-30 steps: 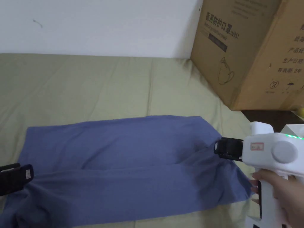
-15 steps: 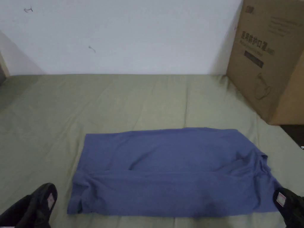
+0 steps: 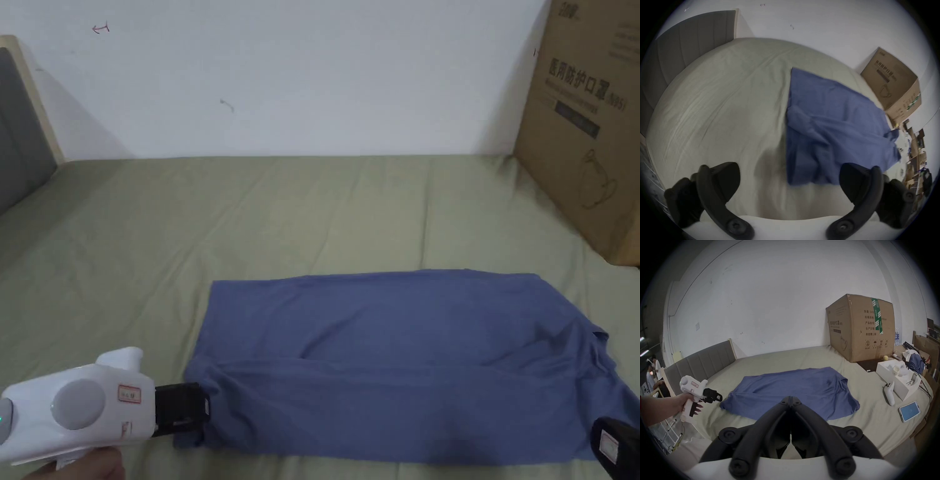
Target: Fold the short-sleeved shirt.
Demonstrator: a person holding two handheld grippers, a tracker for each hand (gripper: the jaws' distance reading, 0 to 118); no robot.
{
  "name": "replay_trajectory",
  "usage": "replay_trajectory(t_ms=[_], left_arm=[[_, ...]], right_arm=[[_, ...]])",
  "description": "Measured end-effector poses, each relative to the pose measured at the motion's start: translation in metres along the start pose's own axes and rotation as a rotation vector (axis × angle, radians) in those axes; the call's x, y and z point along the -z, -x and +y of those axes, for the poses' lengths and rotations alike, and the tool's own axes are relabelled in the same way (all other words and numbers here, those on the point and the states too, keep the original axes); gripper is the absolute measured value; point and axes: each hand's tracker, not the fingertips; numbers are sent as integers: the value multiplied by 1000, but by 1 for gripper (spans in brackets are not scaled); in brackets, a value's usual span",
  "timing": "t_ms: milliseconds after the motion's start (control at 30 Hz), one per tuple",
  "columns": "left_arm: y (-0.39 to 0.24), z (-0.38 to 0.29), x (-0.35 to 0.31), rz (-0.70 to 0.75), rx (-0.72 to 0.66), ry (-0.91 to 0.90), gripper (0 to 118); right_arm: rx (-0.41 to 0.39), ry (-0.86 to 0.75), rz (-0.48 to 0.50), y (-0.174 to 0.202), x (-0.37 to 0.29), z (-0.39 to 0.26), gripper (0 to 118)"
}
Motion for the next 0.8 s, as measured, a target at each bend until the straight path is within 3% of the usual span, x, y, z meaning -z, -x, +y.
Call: replay_trajectory(t_ms=[200,233,300,333,400,433,467,500,600,700,767,800], left_arm=[[-18,-9,52,43,148,111,117],[-29,-14,49,110,220,99,117],[-32,-13,50,104,252,83,116],[-30,-14,49,83,251,71,110],[-41,-20,34,68,265,32,80],[-43,-24,27,45,283,1,55],[-45,-28,24,21,304,-16,21],[-54,-27,16,45,327,-14,10],[-45,-25,16,-91,304,41,5],[-34,-21,6,17,331,-66,5],[-33,-12,-6,2,330,-90,5],[-28,-10,-8,-21,316,-81,5]], right_arm=[[-30,67,-5,-1,20,-12,0],[-32,75,-3,-1,24,-13,0],[-32,84,0,-1,30,-14,0],[-31,86,2,1,31,-16,0],[-27,89,4,0,34,-16,0],[-26,90,2,0,34,-17,0],[-23,90,3,0,33,-17,0],[-15,92,8,-4,33,-17,0],[51,71,20,-24,31,-6,0],[183,75,11,-73,40,22,0],[242,207,-28,-114,63,41,0],[287,286,-14,-136,78,48,7]])
